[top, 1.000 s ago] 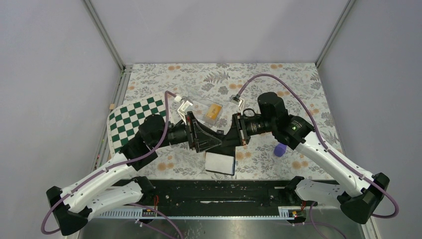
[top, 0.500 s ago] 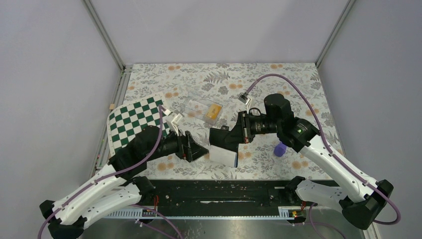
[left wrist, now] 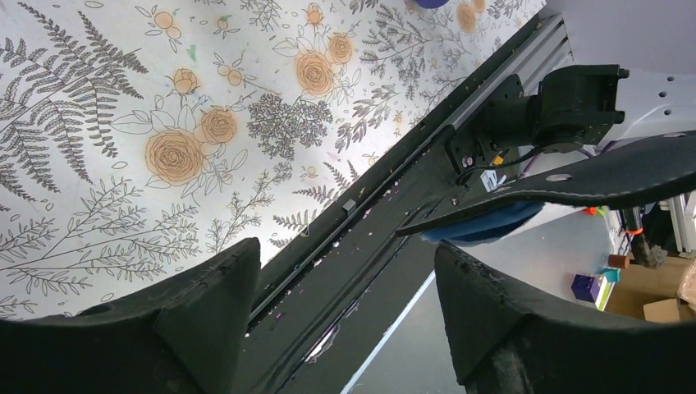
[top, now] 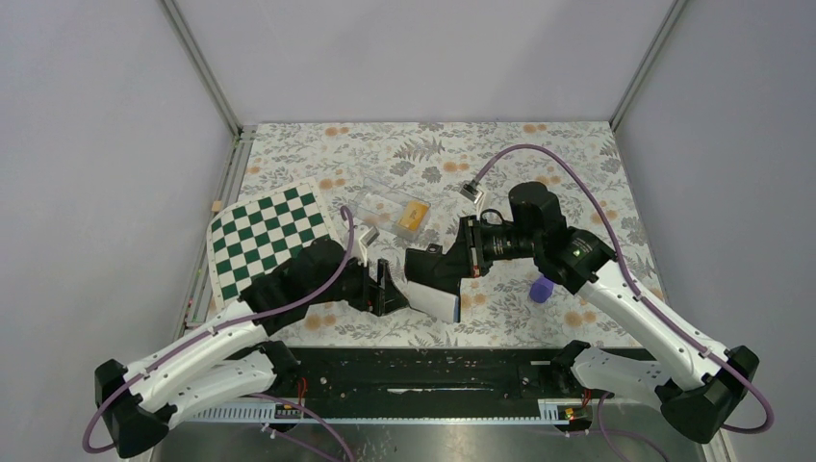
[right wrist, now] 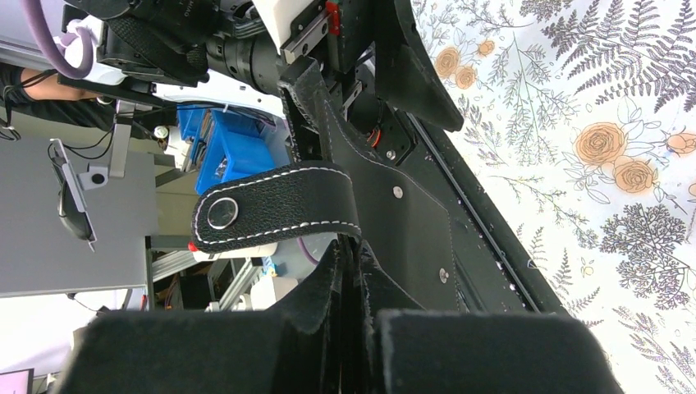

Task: Put the credit cards into the card holder
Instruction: Open the card holder at the center of the board.

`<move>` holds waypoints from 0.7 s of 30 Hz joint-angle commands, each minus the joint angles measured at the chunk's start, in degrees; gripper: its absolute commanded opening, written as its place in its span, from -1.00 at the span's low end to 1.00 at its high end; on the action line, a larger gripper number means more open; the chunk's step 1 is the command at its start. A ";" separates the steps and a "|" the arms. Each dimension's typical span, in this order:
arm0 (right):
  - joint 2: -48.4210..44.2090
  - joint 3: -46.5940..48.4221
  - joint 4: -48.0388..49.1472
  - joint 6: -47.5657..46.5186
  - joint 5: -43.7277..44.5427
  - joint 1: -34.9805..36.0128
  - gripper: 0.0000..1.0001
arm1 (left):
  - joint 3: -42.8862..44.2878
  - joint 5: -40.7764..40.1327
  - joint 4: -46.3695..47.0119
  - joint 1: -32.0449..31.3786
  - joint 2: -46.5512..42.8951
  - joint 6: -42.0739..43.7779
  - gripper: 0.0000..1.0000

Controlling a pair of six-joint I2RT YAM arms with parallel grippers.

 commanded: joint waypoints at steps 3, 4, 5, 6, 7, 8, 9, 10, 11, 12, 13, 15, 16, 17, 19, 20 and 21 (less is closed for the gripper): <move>0.01 -0.33 1.83 0.42 -1.20 -0.38 -1.00 | 3.25 1.90 3.26 0.06 -1.53 1.88 0.49; 0.03 -0.37 1.81 0.49 -1.19 -0.46 -1.00 | 3.21 1.90 3.29 0.13 -2.18 2.02 0.48; 0.15 -0.45 1.87 0.39 -1.18 -0.44 -1.00 | 3.14 2.04 3.57 0.14 -2.88 2.16 0.47; 0.30 -0.51 1.89 0.42 -1.26 -0.48 -1.00 | 3.08 2.31 3.99 0.15 -3.62 2.19 0.46; 0.45 -0.54 1.84 0.43 -1.31 -0.52 -1.00 | 3.12 2.67 4.54 0.07 -4.27 2.21 0.44; 0.60 -0.62 1.82 0.42 -1.43 -0.49 -1.00 | 3.08 3.03 5.02 0.06 -4.74 2.09 0.41; 0.76 -0.68 1.83 0.43 -1.44 -0.54 -1.00 | 3.14 3.54 5.68 0.06 -5.19 1.95 0.39; 0.93 -0.72 1.86 0.43 -1.52 -0.50 -1.00 | 3.35 4.44 5.98 0.11 -5.21 1.91 0.37; 1.07 -0.72 1.81 0.43 -1.53 -0.53 -1.00 | 3.56 5.31 6.29 0.09 -5.14 1.93 0.37; 1.14 -0.80 1.85 0.46 -1.53 -0.47 -1.00 | 3.68 6.16 6.75 0.11 -4.93 1.93 0.36; 1.23 -0.73 1.88 0.46 -1.57 -0.46 -1.00 | 3.69 7.03 7.39 0.12 -4.75 1.79 0.36; 1.50 -0.68 1.86 0.42 -1.85 -0.49 -1.00 | 3.69 8.29 8.93 0.07 -4.53 1.49 0.36; 1.60 -0.64 1.88 0.43 -1.94 -0.54 -1.00 | 3.61 8.66 9.68 0.08 -4.52 1.19 0.37; 1.68 -0.64 1.87 0.49 -2.04 -0.49 -1.00 | 3.42 8.92 10.49 0.06 -4.56 1.12 0.37; 1.69 -0.55 1.91 0.56 -2.28 -0.51 -1.00 | 3.15 8.59 11.48 0.11 -4.56 0.93 0.38; 1.71 -0.55 1.90 0.67 -2.38 -0.51 -1.00 | 2.99 8.55 11.74 0.07 -4.49 1.04 0.38; 1.65 -0.59 1.84 0.70 -2.40 -0.51 -1.00 | 2.82 8.44 11.79 0.10 -4.29 1.13 0.38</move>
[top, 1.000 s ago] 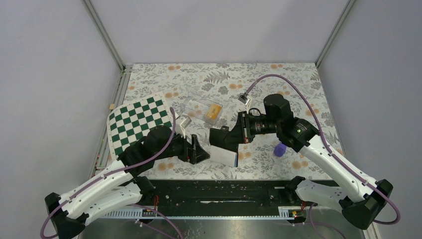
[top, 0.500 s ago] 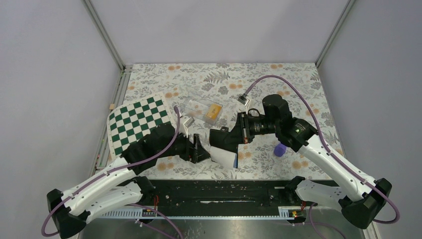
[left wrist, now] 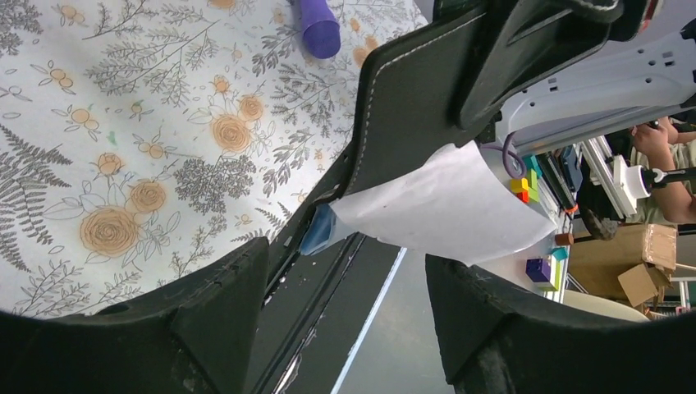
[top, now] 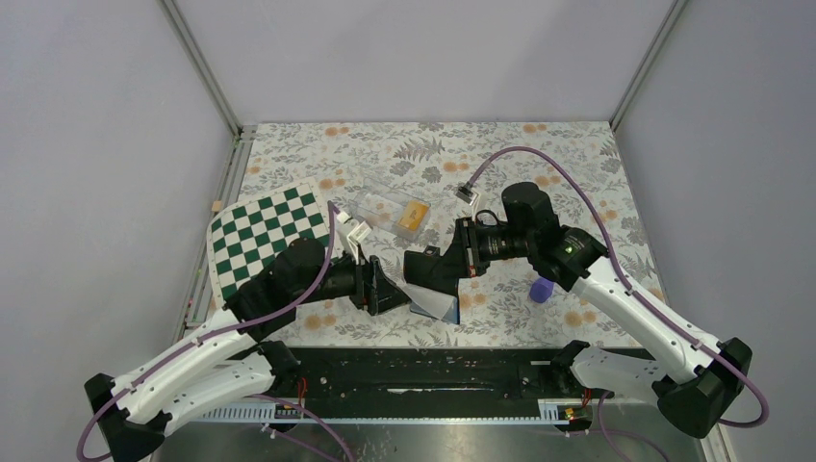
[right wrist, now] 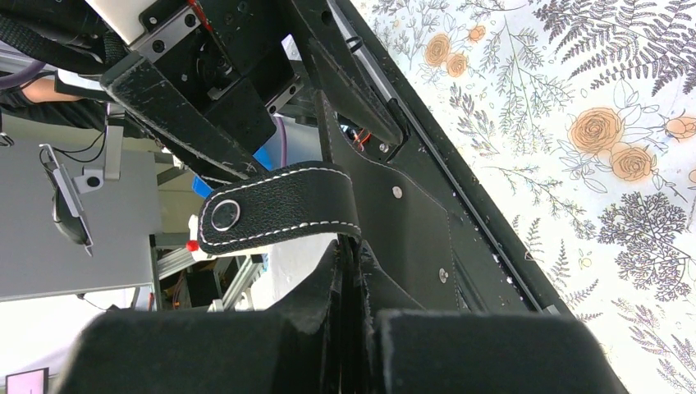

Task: Put the credit cards into the card holder
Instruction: Open the card holder at the center of the board.

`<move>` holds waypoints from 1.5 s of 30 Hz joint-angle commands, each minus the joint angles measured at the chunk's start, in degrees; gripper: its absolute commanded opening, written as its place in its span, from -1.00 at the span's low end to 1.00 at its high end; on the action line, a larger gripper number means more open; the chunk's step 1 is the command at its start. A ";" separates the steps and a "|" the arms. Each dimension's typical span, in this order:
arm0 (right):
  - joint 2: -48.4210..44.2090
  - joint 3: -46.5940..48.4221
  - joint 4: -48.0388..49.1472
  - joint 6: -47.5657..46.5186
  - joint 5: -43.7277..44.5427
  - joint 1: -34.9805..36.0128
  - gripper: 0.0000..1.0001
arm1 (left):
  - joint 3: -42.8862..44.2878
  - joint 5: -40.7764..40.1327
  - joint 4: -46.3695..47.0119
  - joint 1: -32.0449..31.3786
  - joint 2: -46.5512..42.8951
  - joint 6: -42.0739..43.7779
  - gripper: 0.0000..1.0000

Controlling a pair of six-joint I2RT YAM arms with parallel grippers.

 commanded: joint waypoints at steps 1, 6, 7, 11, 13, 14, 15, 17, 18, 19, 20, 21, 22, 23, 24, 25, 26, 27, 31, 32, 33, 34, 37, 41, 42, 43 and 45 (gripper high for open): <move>-0.23 0.36 1.85 0.67 -2.27 -0.48 -1.00 | 1.38 1.55 4.74 0.08 0.39 -0.10 0.38; -0.51 0.50 1.93 1.04 -1.94 -0.52 -1.00 | 1.43 -4.97 -2.41 0.09 1.15 0.26 0.36; -0.44 0.52 1.87 1.02 -2.06 -0.50 -1.00 | 1.33 -6.17 -3.48 0.11 1.11 0.22 0.35; -0.02 0.44 1.87 1.15 -2.86 -0.50 -1.00 | 0.75 -8.69 -3.98 0.14 1.13 -0.76 0.35; 0.11 0.51 1.84 1.11 -3.04 -0.52 -1.00 | 0.85 -9.86 -4.35 0.11 1.55 -1.05 0.35; 0.23 0.57 2.00 1.15 -3.04 -0.47 -1.00 | 0.97 -10.30 -4.53 0.07 1.79 -1.07 0.35; 0.21 0.53 1.92 1.13 -3.04 -0.53 -1.00 | 1.06 -10.37 -4.48 0.08 2.01 -1.01 0.35; 0.25 0.52 1.94 1.15 -3.04 -0.50 -1.00 | 1.23 -10.24 -4.18 0.13 2.57 -0.87 0.35; 0.24 0.47 1.95 1.15 -3.04 -0.52 -1.00 | 1.21 -9.89 -3.80 0.08 2.81 -0.90 0.35; 0.33 0.38 1.87 1.15 -3.04 -0.54 -1.00 | 1.25 -9.56 -3.43 0.12 3.13 -1.00 0.35; 0.35 0.35 1.89 1.15 -3.04 -0.47 -1.00 | 1.30 -9.14 -3.06 0.13 3.52 -1.10 0.34; 0.41 0.35 1.87 1.15 -3.12 -0.46 -1.00 | 1.31 -8.60 -2.62 0.11 3.81 -1.19 0.33; 0.42 0.30 1.91 1.15 -3.13 -0.53 -1.00 | 1.41 -8.13 -2.29 0.07 4.15 -1.22 0.31; 0.38 0.26 1.83 1.15 -3.12 -0.53 -1.00 | 1.50 -7.18 -1.80 0.06 4.38 -1.12 0.30; 0.42 0.26 1.86 1.15 -3.05 -0.52 -1.00 | 1.52 -6.27 -1.20 0.06 4.45 -1.00 0.27; 0.42 0.22 1.87 1.15 -3.05 -0.48 -1.00 | 1.60 -5.37 -0.70 0.11 4.36 -0.84 0.25; 0.40 0.18 1.86 1.11 -2.98 -0.47 -1.00 | 1.56 -4.26 0.00 0.07 4.11 -0.64 0.23; 0.41 0.13 1.89 1.09 -2.96 -0.51 -1.00 | 1.41 -3.46 0.72 0.13 3.71 -0.22 0.21; 1.19 0.02 1.83 1.35 -3.64 -0.51 -1.00 | 0.67 -2.71 2.38 0.11 0.79 1.33 0.13; 1.35 0.00 1.82 1.41 -3.77 -0.47 -1.00 | 0.56 -2.51 2.66 0.09 0.21 1.51 0.12; 1.53 -0.09 1.85 1.49 -3.79 -0.47 -1.00 | 0.37 -2.10 3.13 0.13 -0.35 1.52 0.12; 1.58 -0.09 1.83 1.58 -3.83 -0.54 -1.00 | 0.11 -1.66 3.93 0.11 -0.81 1.47 0.11; 1.75 0.03 1.78 1.54 -3.96 -0.47 -1.00 | -0.88 -0.02 7.34 0.11 -1.47 0.01 0.11; 1.94 0.32 1.94 1.62 -4.19 -0.47 -1.00 | -2.03 0.92 11.28 0.11 -0.90 -1.63 0.14; 1.84 0.35 1.90 1.70 -4.26 -0.46 -1.00 | -2.05 1.00 11.82 0.09 -0.51 -1.70 0.16; 1.71 0.30 2.05 1.80 -4.41 -0.52 -1.00 | -2.10 1.23 12.42 0.07 -0.09 -1.73 0.17; 1.58 0.05 3.30 2.62 -5.14 -0.53 -1.00 | -2.17 2.11 13.87 0.10 0.58 -1.84 0.18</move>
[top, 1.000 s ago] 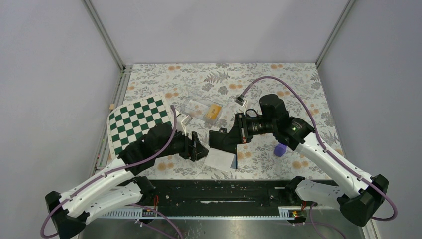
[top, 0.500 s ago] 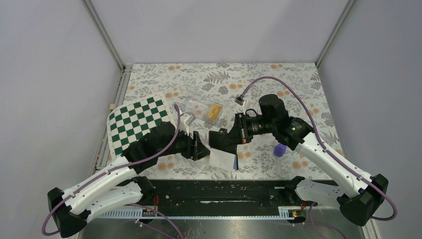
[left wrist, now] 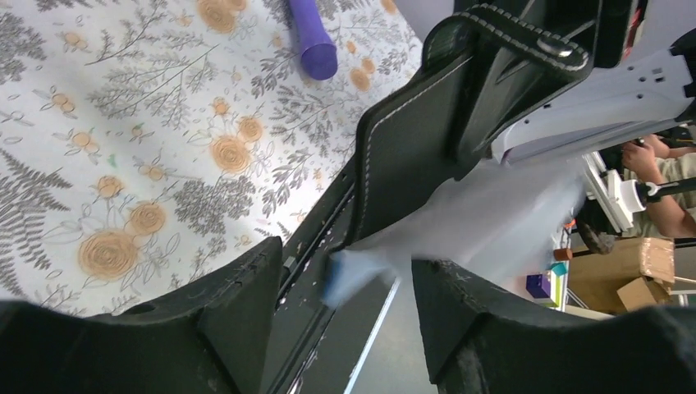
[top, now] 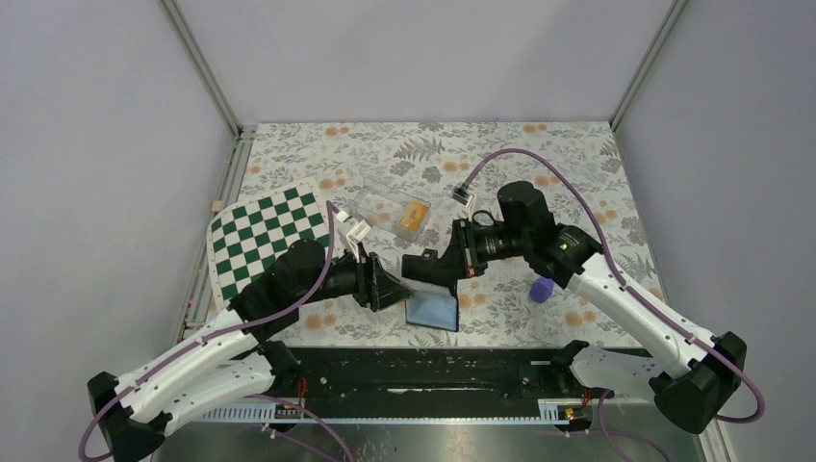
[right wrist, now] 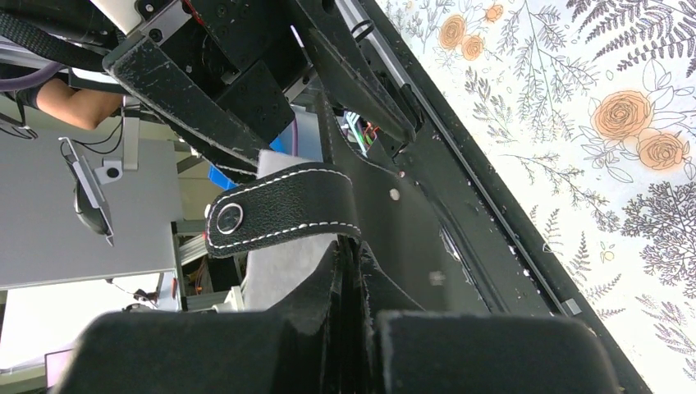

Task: Put the credit cards into the card holder
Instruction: Open the card holder at the center of the board.

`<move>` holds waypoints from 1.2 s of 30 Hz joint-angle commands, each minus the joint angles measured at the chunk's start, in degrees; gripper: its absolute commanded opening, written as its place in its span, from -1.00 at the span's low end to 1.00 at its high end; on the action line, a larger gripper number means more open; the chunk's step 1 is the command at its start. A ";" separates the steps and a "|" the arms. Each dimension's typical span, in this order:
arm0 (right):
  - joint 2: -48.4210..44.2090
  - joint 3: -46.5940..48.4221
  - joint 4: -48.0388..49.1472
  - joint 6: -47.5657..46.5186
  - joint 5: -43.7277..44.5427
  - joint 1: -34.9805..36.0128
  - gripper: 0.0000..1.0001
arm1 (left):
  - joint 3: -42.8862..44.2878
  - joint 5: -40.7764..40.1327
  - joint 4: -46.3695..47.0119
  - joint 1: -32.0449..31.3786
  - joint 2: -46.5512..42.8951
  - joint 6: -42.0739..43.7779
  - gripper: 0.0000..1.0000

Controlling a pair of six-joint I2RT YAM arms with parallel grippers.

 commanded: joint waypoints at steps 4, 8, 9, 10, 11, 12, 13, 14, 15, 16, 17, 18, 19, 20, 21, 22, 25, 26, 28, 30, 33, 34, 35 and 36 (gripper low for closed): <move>-0.05 -0.24 5.22 3.32 -3.47 -0.21 -1.00 | -0.50 5.13 13.38 0.05 1.17 -1.99 0.19; -0.41 -0.97 7.48 5.35 -4.07 -0.26 -1.00 | -1.93 6.99 19.47 0.02 0.14 -2.88 0.21; -0.52 -1.21 8.31 6.08 -4.41 -0.23 -1.00 | -2.22 7.31 20.09 0.07 0.00 -3.10 0.20; -0.48 -1.50 9.10 6.72 -4.50 -0.22 -1.00 | -2.46 7.45 20.33 0.04 -0.12 -3.24 0.19; -0.52 -1.67 9.88 7.32 -4.72 -0.21 -1.00 | -2.65 7.64 20.58 0.03 -0.17 -3.40 0.17; -0.48 -1.86 10.52 7.88 -4.88 -0.23 -1.00 | -2.82 7.69 20.75 0.05 -0.13 -3.63 0.15; -0.33 -2.00 11.02 8.33 -5.13 -0.28 -1.00 | -2.98 7.78 20.80 0.04 -0.12 -3.75 0.14; -0.27 -2.09 11.39 8.72 -5.26 -0.21 -1.00 | -3.11 7.98 20.83 0.06 -0.11 -3.80 0.14; -0.28 -2.05 11.42 8.88 -5.11 -0.21 -1.00 | -2.97 7.92 19.90 0.04 -0.28 -3.60 0.16; -0.28 -1.84 11.43 9.03 -4.95 -0.25 -1.00 | -2.67 7.13 18.08 0.07 -0.48 -2.67 0.20; -0.43 -1.72 11.36 9.12 -4.76 -0.36 -1.00 | -2.27 5.34 15.02 0.02 -0.88 -1.79 0.28; -0.48 -1.49 11.26 9.25 -4.46 -0.31 -1.00 | -1.56 2.97 10.58 0.03 -1.46 -0.46 0.38; -0.55 -1.28 11.08 9.27 -4.12 -0.34 -1.00 | -0.75 0.24 6.54 0.04 -1.92 0.76 0.45; -0.63 -1.10 10.70 9.16 -3.92 -0.30 -1.00 | 0.00 -2.21 2.60 0.05 -2.35 2.02 0.48; -0.62 -0.99 10.44 9.11 -3.87 -0.29 -1.00 | 0.82 -4.32 -0.67 0.04 -2.54 3.22 0.50; -0.57 -0.90 10.16 8.91 -3.74 -0.30 -1.00 | 1.60 -5.63 -3.81 0.03 -2.57 4.44 0.51; -0.17 -1.09 9.65 8.74 -4.03 -0.37 -1.00 | 3.21 -8.21 -9.53 0.06 -1.85 6.17 0.51; -0.08 -1.21 9.63 8.73 -4.06 -0.37 -1.00 | 3.58 -9.11 -10.69 0.07 -1.42 6.26 0.50; -0.08 -1.28 9.64 8.66 -4.13 -0.31 -1.00 | 4.06 -10.74 -12.35 0.03 -0.54 6.40 0.45; -0.11 -1.39 9.64 8.61 -4.01 -0.31 -1.00 | 4.36 -12.05 -13.30 0.03 0.38 6.31 0.40; 0.05 -1.54 9.38 8.61 -4.04 -0.31 -1.00 | 4.48 -11.49 -12.60 0.02 1.53 5.98 0.34; 0.06 -1.58 9.24 8.45 -3.97 -0.29 -1.00 | 4.48 -10.88 -12.18 0.02 1.92 5.96 0.33; 0.18 -1.63 9.23 8.40 -3.98 -0.32 -1.00 | 4.54 -10.64 -11.89 0.03 2.24 5.86 0.31; 0.20 -1.63 9.13 8.32 -3.94 -0.30 -1.00 | 4.63 -10.52 -11.92 0.02 2.52 5.81 0.30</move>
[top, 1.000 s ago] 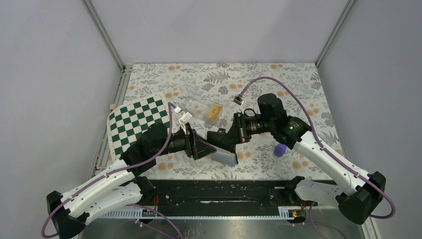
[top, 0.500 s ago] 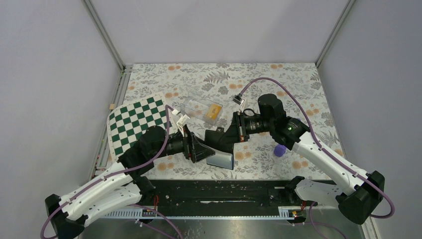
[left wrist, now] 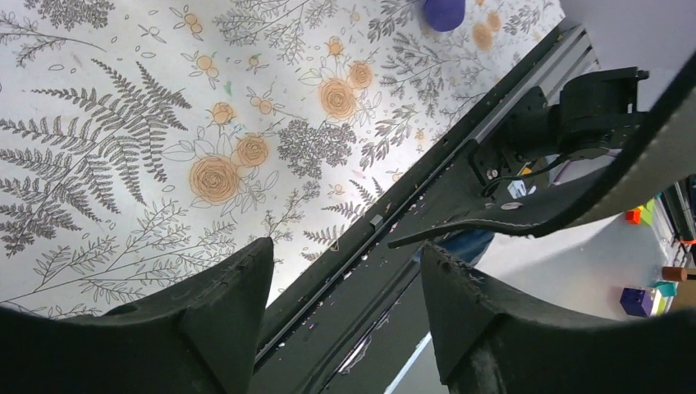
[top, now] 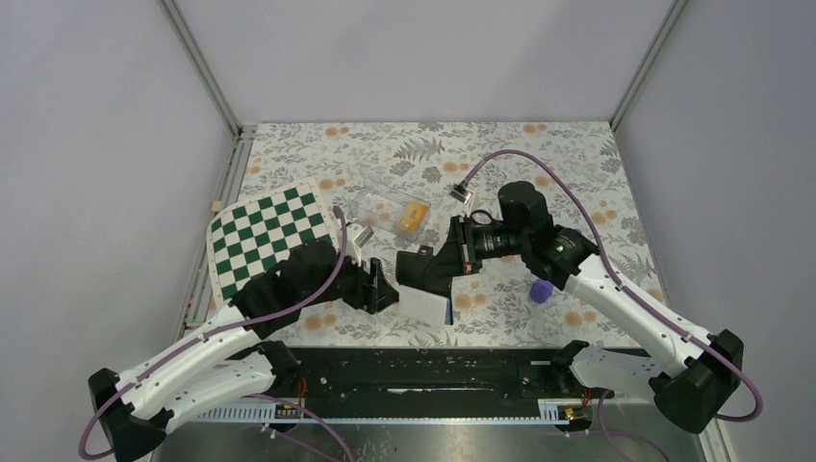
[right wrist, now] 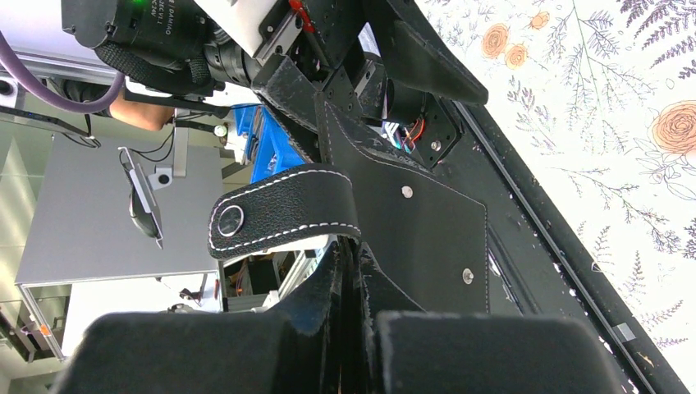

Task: Put the credit cards into the card holder
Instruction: Open the card holder at the center of the board.

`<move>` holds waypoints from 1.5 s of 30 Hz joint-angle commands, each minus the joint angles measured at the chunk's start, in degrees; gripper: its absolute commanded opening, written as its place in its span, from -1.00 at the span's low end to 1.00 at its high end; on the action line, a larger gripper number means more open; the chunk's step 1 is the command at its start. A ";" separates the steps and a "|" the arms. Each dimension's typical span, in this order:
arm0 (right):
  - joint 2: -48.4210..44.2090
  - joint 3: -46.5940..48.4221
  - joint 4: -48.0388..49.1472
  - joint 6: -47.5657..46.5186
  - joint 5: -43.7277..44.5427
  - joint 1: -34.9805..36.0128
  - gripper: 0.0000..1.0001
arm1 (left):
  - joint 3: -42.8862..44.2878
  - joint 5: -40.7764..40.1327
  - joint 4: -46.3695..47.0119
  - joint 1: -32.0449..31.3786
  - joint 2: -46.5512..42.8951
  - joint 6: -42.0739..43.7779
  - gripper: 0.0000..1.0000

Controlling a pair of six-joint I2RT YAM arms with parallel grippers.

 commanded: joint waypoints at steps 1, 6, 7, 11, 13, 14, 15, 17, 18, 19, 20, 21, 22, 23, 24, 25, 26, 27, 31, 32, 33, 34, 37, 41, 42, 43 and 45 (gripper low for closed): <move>0.20 0.67 1.09 0.04 -0.95 -0.29 -1.00 | 2.80 -1.23 0.69 0.02 1.09 0.86 0.30; 0.37 0.71 0.59 -0.28 -0.88 -0.34 -1.00 | 2.57 1.78 3.46 0.05 -0.46 1.62 0.22; 0.37 0.73 0.35 -0.46 -0.77 -0.36 -1.00 | 2.37 2.94 4.66 0.09 -1.10 1.74 0.20; 0.85 0.68 -0.24 -0.88 -0.74 -0.29 -1.00 | 1.27 8.19 9.10 0.08 -2.90 0.84 0.10; 1.14 0.72 -0.27 -0.89 -0.75 -0.29 -1.00 | 0.71 10.09 11.07 0.04 -3.23 0.14 0.09; 1.24 0.74 -0.26 -0.84 -0.72 -0.30 -1.00 | 0.40 10.88 12.01 0.02 -3.33 -0.24 0.09; 1.35 0.81 -0.26 -0.92 -0.79 -0.30 -1.00 | 0.11 11.31 13.06 0.08 -3.46 -0.66 0.09; 1.49 0.90 -0.20 -0.88 -0.92 -0.30 -1.00 | -0.47 11.63 14.56 0.03 -3.64 -1.39 0.09; 1.51 0.90 -0.25 -0.92 -1.01 -0.35 -1.00 | -0.64 11.42 15.07 0.02 -3.71 -1.66 0.09; 1.49 0.91 -0.29 -0.84 -1.04 -0.36 -1.00 | -0.79 11.27 15.50 0.06 -3.70 -1.74 0.10; 1.43 0.91 -0.20 -0.85 -1.08 -0.32 -1.00 | -0.94 11.19 15.94 0.04 -3.70 -1.86 0.10; 1.40 0.95 -0.20 -0.78 -1.18 -0.33 -1.00 | -1.04 11.06 16.19 0.02 -3.70 -1.97 0.10; 1.40 0.83 -0.25 -0.72 -1.35 -0.31 -1.00 | -1.12 11.06 16.56 0.02 -3.67 -2.14 0.10; 1.34 0.80 -0.18 -0.63 -1.51 -0.29 -1.00 | -1.32 11.22 17.24 0.03 -3.69 -2.42 0.10; 1.35 0.74 -0.13 -0.54 -1.64 -0.36 -1.00 | -1.57 11.51 18.07 0.02 -3.76 -2.68 0.10; 1.35 0.66 -0.13 -0.53 -1.87 -0.34 -1.00 | -1.92 11.82 19.15 0.02 -3.91 -3.12 0.10; 1.40 0.67 -0.12 -0.47 -2.01 -0.30 -1.00 | -2.13 12.19 20.13 0.05 -3.96 -3.36 0.10; 1.41 0.65 -0.10 -0.45 -2.13 -0.34 -1.00 | -2.23 12.60 20.83 0.02 -3.96 -3.59 0.10; 1.13 0.87 -0.11 -0.09 -2.03 -0.29 -1.00 | -1.81 13.57 20.72 0.06 -4.12 -3.27 0.15; 1.16 0.95 -0.13 0.09 -1.94 -0.29 -1.00 | -1.64 13.65 20.29 0.10 -4.32 -3.01 0.17; 1.16 1.03 -0.10 0.23 -1.85 -0.30 -1.00 | -1.59 13.69 19.77 0.05 -4.53 -2.79 0.19; 1.31 1.14 -0.08 0.40 -1.75 -0.31 -1.00 | -1.60 13.63 19.34 0.07 -4.81 -2.54 0.20; 1.69 1.57 -0.07 0.68 -1.97 -0.34 -1.00 | -1.82 14.01 18.60 0.02 -5.66 -1.92 0.27; 2.02 1.86 -0.09 0.92 -2.26 -0.33 -1.00 | -2.18 14.58 18.79 0.03 -6.56 -1.80 0.36; 2.07 1.87 0.00 0.96 -2.24 -0.29 -1.00 | -2.05 14.27 18.23 0.08 -6.66 -1.51 0.38; 2.11 1.87 -0.13 0.96 -2.24 -0.29 -1.00 | -1.90 13.78 17.17 0.07 -6.68 -1.06 0.39; 2.26 1.87 -0.09 0.88 -2.24 -0.31 -1.00 | -1.24 11.24 14.25 0.02 -6.48 -0.16 0.41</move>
